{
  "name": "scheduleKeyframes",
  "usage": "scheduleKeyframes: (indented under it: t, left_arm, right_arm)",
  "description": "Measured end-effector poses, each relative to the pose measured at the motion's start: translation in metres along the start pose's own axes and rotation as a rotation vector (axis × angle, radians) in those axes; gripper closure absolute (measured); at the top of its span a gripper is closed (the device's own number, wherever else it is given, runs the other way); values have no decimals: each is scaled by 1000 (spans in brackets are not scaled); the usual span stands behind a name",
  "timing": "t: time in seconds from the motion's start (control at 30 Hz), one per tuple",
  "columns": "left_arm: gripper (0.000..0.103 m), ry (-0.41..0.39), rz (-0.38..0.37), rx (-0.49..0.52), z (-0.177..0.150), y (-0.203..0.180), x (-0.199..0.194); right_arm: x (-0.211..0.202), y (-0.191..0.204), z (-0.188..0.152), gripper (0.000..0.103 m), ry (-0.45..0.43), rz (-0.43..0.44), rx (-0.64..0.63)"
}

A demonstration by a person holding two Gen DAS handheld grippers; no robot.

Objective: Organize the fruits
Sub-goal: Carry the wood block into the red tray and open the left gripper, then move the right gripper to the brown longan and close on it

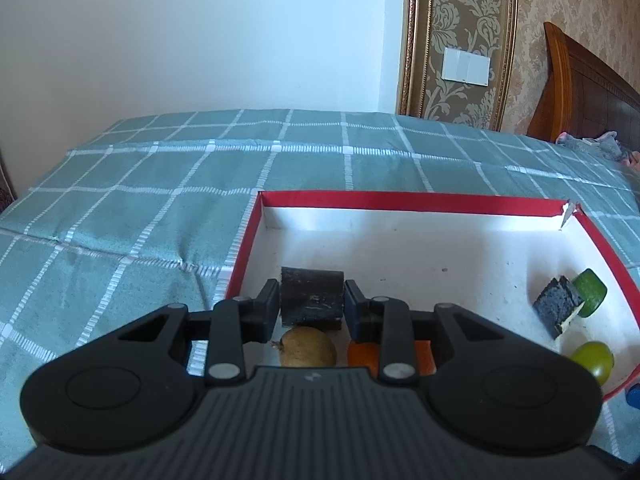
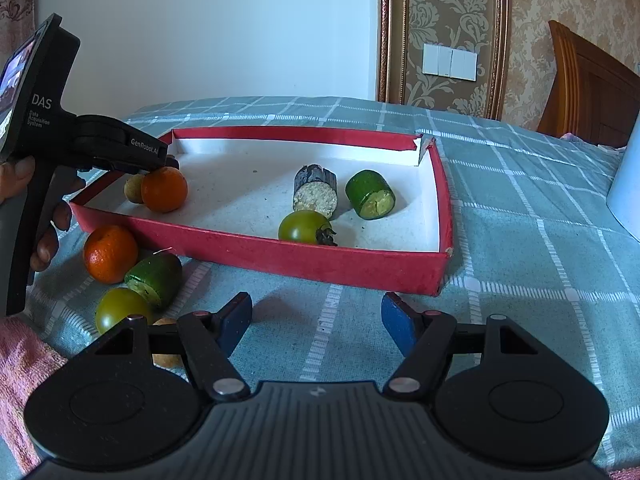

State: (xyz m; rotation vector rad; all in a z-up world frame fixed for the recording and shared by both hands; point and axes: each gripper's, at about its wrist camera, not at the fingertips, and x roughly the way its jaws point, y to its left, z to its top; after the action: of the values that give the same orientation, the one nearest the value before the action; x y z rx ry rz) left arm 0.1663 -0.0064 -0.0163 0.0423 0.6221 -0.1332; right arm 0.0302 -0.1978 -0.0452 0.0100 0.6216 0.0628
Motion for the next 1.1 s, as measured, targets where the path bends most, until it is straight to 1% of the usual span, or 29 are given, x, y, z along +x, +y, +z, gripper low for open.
scheduleKeyframes:
  t: [0.17,0.27,0.33,0.4,0.57,0.63,0.7,0.73,0.8,0.93,1.0,1.03,1.1]
  left_arm:
    - [71,-2,3,7,0,0,-1]
    - [64,-4,13,11,-1,0,-3]
    - [57,-14,23,14,-2,0,-5]
    - [54,-20,28,17,-2,1,-7]
    - [49,-27,17,18,-3,3,-15]
    - [45,-35,6,21,-4,4,-22]
    - [44,-41,0,22,-6,5,-31]
    - [36,-51,2,23,-8,5,-36]
    - [24,-90,33,31,-12,5,-49]
    - [22,-143,73,90,-21,2,-70]
    - [20,-157,62,93,-26,3,-81]
    - [16,-153,46,89,-29,4,-86]
    - [10,-144,25,79,-39,7,-97]
  right_arm:
    - [0,0,0,32,0,0,1]
    - [0,0,0,32,-1,1,3]
    - [0,-1,0,32,-1,1,5]
    - [0,-2,1,32,-1,0,7]
    - [0,-3,1,32,-7,-3,12]
    - [0,-4,1,32,-9,-3,16]
    - [-1,-4,1,32,-12,-4,19]
    - [-1,-5,1,32,-14,-5,20]
    - [-1,-5,1,32,-16,-7,24]
    - [-2,-5,2,32,-21,-9,26]
    - [-2,-4,1,32,-23,-10,24]
    - [-3,-5,1,32,-26,-10,26]
    - [-5,-6,1,32,-36,-8,30]
